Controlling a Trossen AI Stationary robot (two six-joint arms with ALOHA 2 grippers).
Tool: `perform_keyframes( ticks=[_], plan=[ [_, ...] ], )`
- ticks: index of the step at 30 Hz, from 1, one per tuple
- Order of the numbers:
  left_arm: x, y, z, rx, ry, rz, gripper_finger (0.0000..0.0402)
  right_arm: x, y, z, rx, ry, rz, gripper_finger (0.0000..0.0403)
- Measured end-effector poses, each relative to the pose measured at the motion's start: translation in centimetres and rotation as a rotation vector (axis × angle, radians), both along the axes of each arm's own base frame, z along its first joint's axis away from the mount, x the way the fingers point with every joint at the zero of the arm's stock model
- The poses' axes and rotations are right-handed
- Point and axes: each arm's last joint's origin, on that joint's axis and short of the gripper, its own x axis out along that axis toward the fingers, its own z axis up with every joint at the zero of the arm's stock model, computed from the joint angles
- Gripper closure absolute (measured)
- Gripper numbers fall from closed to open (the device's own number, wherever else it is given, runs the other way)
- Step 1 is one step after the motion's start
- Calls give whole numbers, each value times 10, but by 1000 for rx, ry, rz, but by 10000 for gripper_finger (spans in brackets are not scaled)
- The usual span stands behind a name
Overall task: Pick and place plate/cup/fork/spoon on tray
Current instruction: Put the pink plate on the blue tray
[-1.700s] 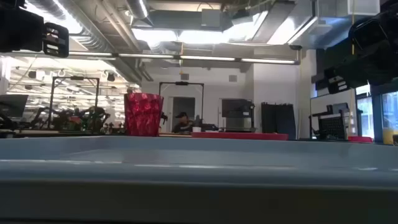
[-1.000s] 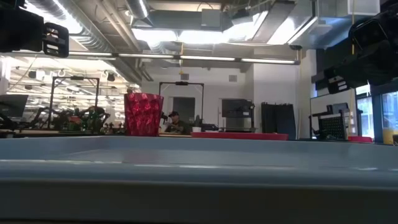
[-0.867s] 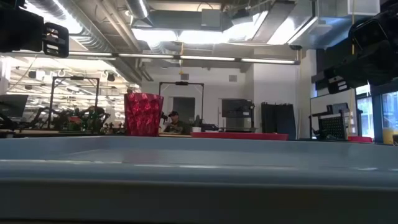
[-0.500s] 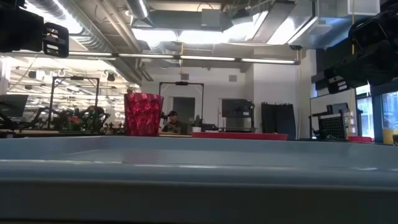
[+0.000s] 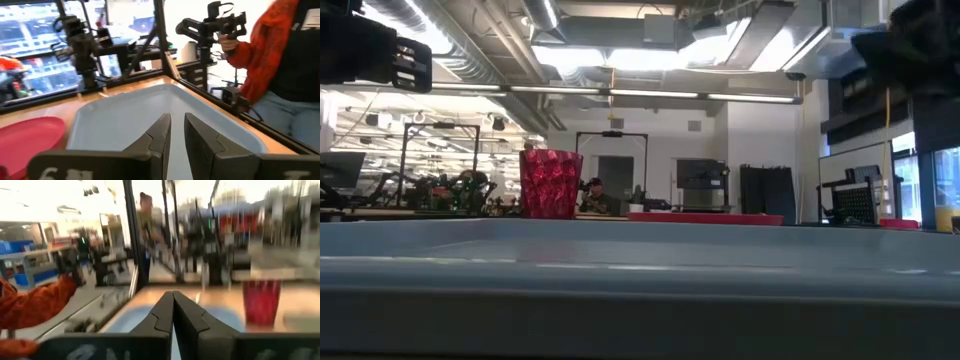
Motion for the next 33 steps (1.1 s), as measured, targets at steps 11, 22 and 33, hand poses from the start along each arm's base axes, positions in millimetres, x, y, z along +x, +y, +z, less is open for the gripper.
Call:
perform_keyframes(
  ticks=[11,22,33],
  plan=[
    [-9,11,43,-306,-379,159,355,-4,-3,16,-281,-249,-182,388],
    [-13,17,50,-186,-478,330,355,-6,-8,29,-233,-356,-358,389],
    [-10,32,61,-351,-375,665,355,36,-24,87,-184,-55,-756,389]
  ],
)
